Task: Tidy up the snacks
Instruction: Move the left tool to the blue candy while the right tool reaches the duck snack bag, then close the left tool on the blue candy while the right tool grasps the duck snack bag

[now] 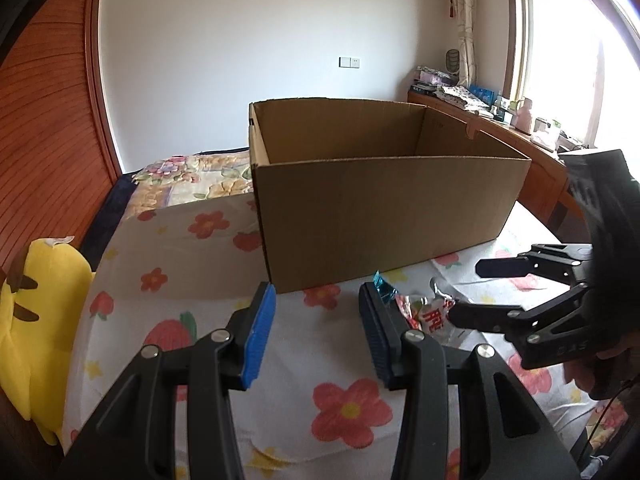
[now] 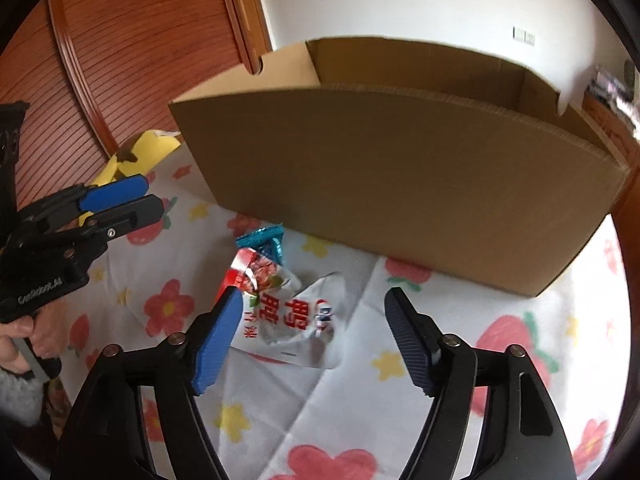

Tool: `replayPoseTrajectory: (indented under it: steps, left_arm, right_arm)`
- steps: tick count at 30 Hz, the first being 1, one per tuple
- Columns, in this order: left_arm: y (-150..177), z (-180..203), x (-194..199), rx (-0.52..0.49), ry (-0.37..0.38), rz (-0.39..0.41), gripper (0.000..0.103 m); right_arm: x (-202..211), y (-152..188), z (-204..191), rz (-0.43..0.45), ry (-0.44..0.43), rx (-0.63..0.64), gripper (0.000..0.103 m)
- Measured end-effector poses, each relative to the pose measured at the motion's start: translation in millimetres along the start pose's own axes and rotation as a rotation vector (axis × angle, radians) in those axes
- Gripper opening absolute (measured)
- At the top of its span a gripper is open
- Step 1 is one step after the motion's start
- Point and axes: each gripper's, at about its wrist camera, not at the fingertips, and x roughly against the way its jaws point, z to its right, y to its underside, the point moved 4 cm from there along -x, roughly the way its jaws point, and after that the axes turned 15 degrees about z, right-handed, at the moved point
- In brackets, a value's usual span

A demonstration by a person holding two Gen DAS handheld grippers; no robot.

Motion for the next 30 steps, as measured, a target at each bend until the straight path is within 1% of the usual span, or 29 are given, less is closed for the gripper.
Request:
replayPoseTrajectory:
  steps: [4,8,21,24,30]
  left_arm:
    - [3.8,-4.7,4.0,0.004,-0.001,0.0,0.043]
    - [6.6,-10.6,6.5,0.01,-0.003,-0.004,0.043]
    - [17.6,-17.0,4.8,0.033,0.0,-0.022,0.043]
    - [18.1,-17.1,4.7,0.037,0.0,-0.022,0.043]
    - [20.7,-14.6,3.4,0.039,0.001,-0.028,0.043]
  right_arm:
    - [-14.2,5.8,-5.2,-0.039,-0.012,-0.018,0.083]
    - [-24.0,10.4,-8.3,-0.058,0.0,-0.017,0.084]
    - [-41.8,9.8,-15.9,-0.081,0.013,-0.023,0.087]
    - [-44.6,9.9,-17.6,-0.078,0.027,-0.005,0.087]
    - [-48.4,16.6,-27.9,-0.076,0.078,0.097,0.089]
